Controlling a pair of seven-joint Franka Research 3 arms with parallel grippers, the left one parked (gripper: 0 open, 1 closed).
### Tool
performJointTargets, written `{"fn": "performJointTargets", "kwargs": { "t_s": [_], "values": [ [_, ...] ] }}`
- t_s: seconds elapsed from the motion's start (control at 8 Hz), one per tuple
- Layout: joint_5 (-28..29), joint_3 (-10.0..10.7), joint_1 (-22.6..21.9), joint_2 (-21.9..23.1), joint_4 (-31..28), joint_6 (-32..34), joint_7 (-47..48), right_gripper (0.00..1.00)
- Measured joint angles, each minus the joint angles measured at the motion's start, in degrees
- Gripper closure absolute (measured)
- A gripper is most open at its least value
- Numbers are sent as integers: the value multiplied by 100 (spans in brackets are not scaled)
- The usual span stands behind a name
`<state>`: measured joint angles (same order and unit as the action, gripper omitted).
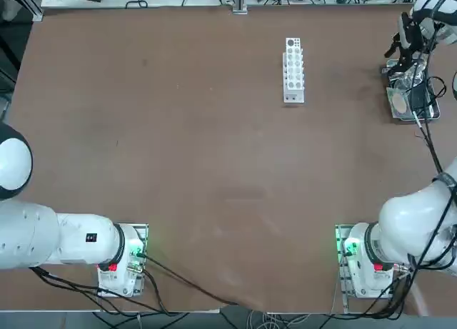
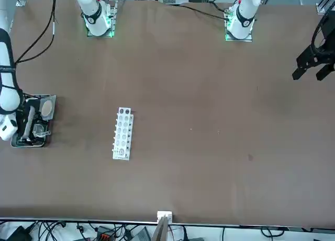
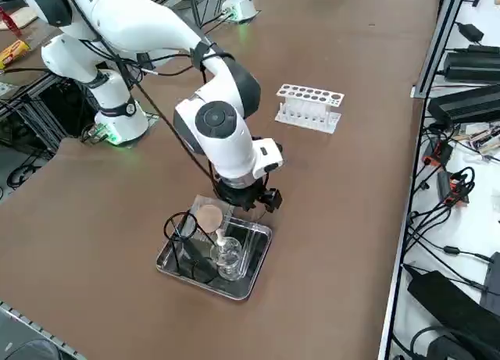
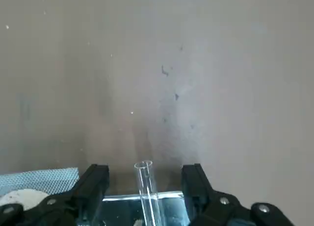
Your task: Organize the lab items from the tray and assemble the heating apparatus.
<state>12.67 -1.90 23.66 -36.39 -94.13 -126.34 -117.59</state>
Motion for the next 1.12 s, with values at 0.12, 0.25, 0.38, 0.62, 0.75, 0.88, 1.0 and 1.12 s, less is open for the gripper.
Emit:
{"fn": "performJointTargets", "kwargs": {
  "t_s": [0.12,0.25,0.38,0.62,0.75,0.88,1.0,1.12],
  "values": [
    [0,0,10,-30,-110,-206,-97,12],
    [0,0,15,-60,-206,-348,-159,15],
    [0,0,16,-89,-240,-389,-186,16],
    [0,-1,16,-109,-252,-402,-201,25],
    [0,-3,16,-124,-252,-405,-203,26],
    [0,-6,16,-144,-252,-412,-207,28],
    [1,-9,16,-160,-253,-417,-211,30],
    [1,-10,16,-165,-253,-420,-214,31]
  ]
}}
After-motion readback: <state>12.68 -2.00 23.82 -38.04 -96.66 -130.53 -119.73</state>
